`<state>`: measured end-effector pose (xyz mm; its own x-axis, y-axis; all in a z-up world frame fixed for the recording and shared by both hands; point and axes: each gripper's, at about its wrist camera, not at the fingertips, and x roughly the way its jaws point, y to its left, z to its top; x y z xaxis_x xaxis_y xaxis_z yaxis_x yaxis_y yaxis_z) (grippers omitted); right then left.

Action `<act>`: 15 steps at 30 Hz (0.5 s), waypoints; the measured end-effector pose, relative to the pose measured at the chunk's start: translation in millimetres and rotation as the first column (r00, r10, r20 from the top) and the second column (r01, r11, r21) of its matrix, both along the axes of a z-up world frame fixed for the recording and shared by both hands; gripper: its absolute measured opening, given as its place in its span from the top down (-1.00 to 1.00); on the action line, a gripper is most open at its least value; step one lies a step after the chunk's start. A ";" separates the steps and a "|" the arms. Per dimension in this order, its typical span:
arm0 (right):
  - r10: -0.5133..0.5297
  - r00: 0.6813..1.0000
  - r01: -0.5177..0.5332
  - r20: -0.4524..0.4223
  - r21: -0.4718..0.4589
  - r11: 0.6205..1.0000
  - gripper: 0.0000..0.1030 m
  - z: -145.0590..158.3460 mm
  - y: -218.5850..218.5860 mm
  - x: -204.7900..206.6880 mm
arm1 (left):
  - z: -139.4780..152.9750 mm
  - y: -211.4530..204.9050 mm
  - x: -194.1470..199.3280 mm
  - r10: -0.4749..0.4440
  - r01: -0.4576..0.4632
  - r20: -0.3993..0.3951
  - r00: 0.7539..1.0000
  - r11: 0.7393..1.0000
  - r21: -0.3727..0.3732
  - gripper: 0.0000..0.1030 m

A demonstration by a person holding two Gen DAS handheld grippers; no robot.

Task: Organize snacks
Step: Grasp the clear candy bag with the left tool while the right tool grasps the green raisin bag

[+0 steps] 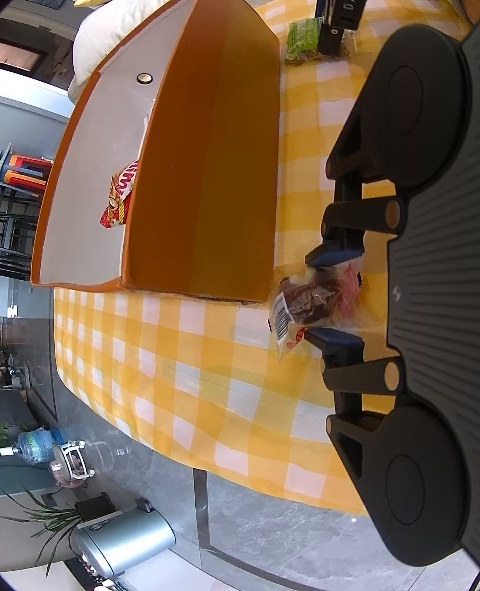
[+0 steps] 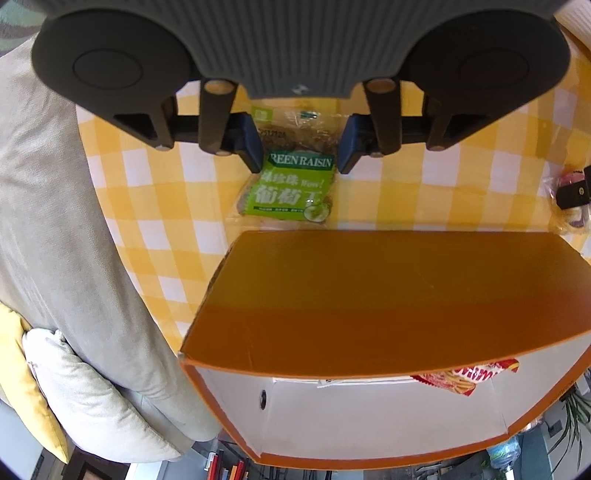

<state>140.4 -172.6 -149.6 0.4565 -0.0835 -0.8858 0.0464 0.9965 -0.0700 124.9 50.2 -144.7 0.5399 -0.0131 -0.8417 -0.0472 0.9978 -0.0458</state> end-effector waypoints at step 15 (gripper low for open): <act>0.045 0.999 -0.045 0.007 0.191 0.981 0.38 21.4 -4.8 -35.1 | 32.8 -10.9 -29.0 -0.042 0.041 -0.012 0.999 0.996 -0.074 0.26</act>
<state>105.2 -177.4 -128.3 0.4579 0.1077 -0.8824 0.0011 0.9926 0.1217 95.8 39.3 -111.9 0.5265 -0.0974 -0.8446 -0.0066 0.9929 -0.1186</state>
